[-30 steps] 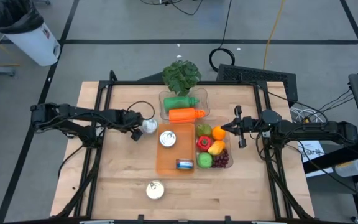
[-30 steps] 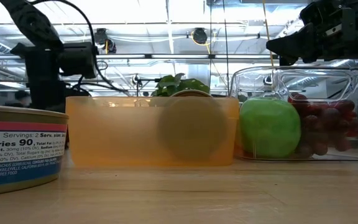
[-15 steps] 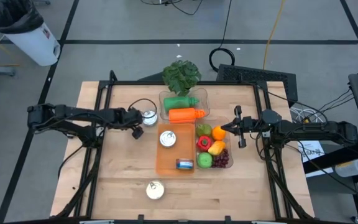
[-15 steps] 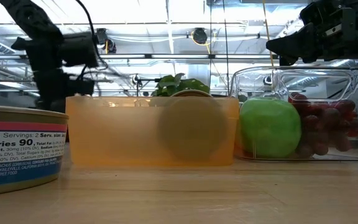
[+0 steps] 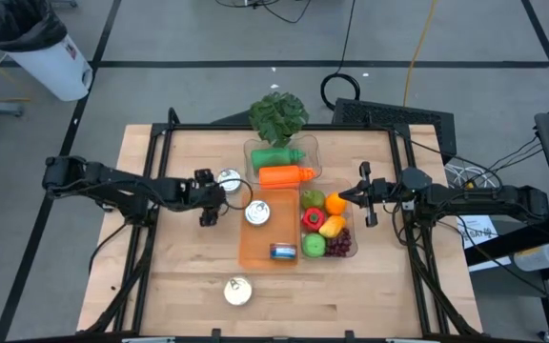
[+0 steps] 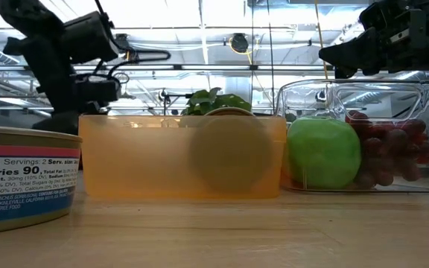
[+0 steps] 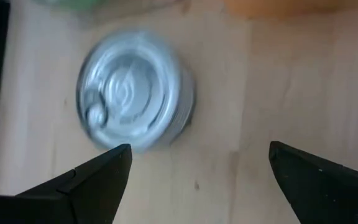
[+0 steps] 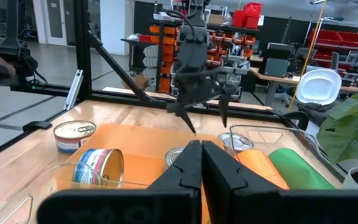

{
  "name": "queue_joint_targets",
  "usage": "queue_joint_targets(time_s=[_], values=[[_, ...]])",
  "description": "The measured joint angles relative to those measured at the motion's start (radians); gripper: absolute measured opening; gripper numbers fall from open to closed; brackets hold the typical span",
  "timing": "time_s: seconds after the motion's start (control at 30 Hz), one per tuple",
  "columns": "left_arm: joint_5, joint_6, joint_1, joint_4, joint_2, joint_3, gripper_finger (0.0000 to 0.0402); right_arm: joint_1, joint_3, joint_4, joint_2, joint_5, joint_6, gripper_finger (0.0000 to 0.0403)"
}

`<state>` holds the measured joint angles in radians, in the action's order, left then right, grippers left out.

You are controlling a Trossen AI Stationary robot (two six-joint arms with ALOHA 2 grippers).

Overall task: Pick & Place Food Item
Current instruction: Put the green tuna can into the orange bin

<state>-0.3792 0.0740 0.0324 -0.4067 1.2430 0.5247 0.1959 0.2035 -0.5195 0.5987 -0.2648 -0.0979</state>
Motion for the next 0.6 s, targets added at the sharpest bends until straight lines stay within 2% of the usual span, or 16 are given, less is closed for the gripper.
queue_joint_targets(time_s=[0.1, 0.27, 0.6], values=[[-0.002, 0.064, -0.023, 0.025, -0.001, 0.001, 0.0390, 0.000, 0.000, 0.000, 0.000, 0.000, 0.000, 0.0000], [0.068, 0.092, -0.028, 0.078, 0.024, 0.001, 0.0390, 0.000, 0.000, 0.000, 0.000, 0.000, 0.000, 0.0000], [0.053, 0.125, -0.027, 0.133, 0.143, 0.005, 0.0390, 0.000, 0.000, -0.001, 0.000, 0.000, 0.000, 0.0000]])
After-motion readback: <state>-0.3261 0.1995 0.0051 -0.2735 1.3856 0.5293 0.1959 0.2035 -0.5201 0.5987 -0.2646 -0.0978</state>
